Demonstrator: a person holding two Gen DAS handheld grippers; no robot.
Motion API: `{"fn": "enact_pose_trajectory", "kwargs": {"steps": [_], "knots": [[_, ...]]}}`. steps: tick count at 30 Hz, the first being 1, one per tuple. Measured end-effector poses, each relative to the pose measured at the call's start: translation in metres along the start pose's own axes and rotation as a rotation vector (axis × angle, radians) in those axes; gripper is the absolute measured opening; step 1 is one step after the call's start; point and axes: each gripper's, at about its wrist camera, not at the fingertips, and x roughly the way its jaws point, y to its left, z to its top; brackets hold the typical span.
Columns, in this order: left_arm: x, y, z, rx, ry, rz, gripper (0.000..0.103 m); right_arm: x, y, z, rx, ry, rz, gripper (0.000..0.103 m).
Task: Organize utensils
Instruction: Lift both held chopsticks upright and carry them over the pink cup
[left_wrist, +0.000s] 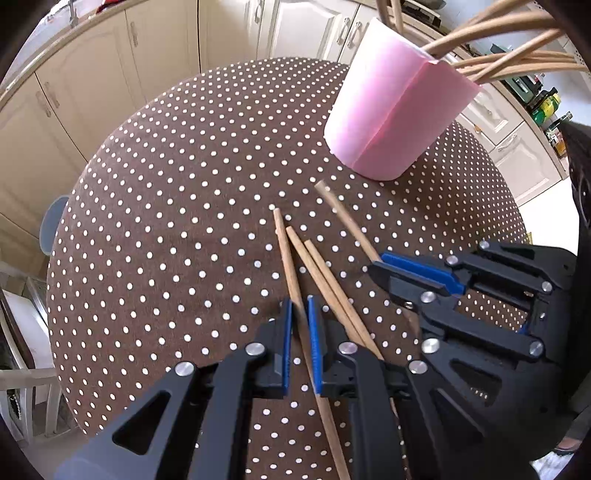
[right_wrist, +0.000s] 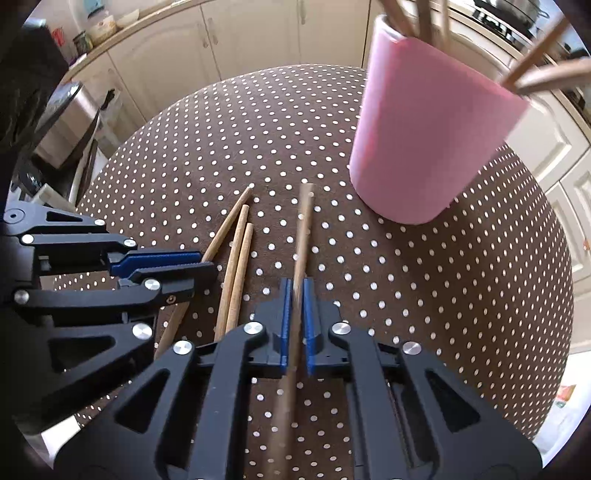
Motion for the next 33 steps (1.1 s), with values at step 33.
{"fn": "enact_pose_trajectory", "kwargs": {"steps": [33], "knots": [[-0.194,-0.075,-0.089,0.125,-0.561,-0.036,0.006,-0.202,-0.051,-0.101,0.143,-0.568,0.102,0.006]]}}
